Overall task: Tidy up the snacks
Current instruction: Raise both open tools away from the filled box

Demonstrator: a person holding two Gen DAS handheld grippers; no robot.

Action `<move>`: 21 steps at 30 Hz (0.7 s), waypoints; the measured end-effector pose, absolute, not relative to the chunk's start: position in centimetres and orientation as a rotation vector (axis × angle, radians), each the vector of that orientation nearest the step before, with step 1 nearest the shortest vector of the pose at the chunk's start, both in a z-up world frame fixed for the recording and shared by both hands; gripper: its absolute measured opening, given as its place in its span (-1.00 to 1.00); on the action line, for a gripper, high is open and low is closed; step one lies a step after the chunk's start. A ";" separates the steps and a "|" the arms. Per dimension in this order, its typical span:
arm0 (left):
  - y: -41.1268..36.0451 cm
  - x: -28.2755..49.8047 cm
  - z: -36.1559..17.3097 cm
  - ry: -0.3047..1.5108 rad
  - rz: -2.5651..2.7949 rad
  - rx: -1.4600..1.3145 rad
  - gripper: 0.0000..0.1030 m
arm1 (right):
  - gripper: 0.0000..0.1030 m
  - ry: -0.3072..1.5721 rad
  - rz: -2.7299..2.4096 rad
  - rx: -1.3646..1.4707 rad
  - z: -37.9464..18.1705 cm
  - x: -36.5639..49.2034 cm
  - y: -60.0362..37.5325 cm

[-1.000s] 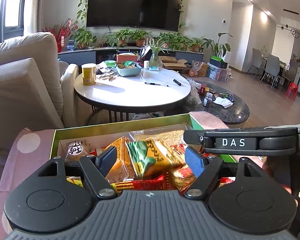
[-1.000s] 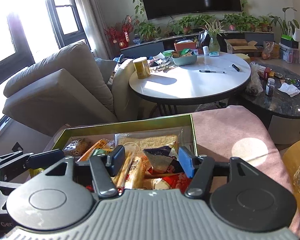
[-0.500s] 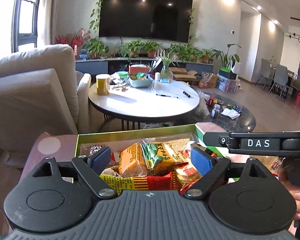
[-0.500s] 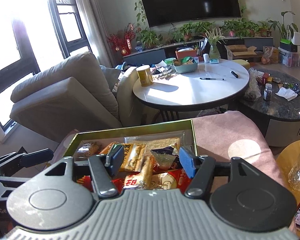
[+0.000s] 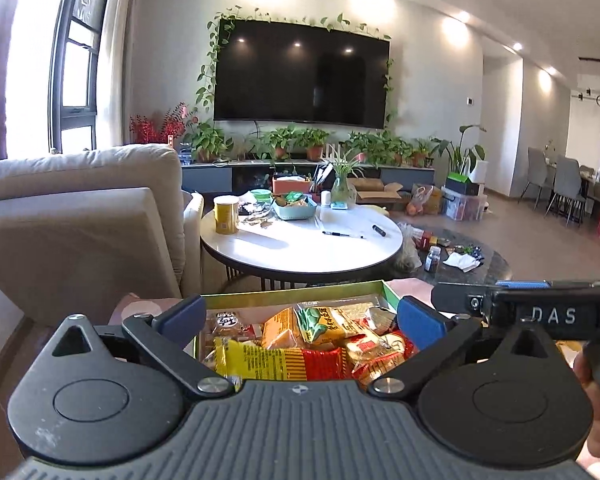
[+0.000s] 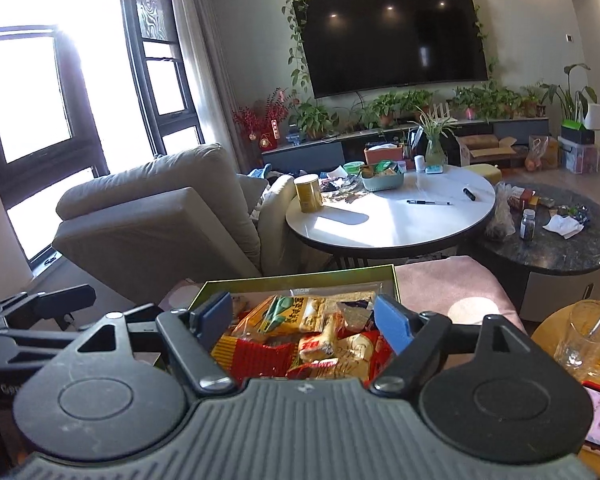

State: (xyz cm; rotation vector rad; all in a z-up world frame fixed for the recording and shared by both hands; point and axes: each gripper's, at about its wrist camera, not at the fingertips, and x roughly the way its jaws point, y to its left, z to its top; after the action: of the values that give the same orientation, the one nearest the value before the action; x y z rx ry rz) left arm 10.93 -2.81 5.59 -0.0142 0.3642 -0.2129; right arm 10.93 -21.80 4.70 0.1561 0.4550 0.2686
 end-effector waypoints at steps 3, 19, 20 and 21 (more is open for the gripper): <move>-2.1 9.3 6.1 0.349 -0.203 -0.032 0.99 | 0.27 0.433 0.262 0.149 5.0 9.3 -21.6; -0.3 2.3 5.2 0.339 -0.136 -0.044 0.99 | 0.27 0.358 0.196 0.063 4.5 2.1 -19.7; -0.2 2.0 5.0 0.342 -0.129 -0.047 0.99 | 0.27 0.359 0.196 0.060 4.3 1.9 -19.5; 0.0 1.7 4.9 0.344 -0.122 -0.049 0.99 | 0.27 0.361 0.196 0.056 4.1 1.7 -19.3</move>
State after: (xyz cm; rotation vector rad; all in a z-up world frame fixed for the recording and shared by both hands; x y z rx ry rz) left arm 1.71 -0.01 4.89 -0.0492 0.3441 -0.1223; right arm 1.72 -19.34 4.12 0.0557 0.3608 0.1962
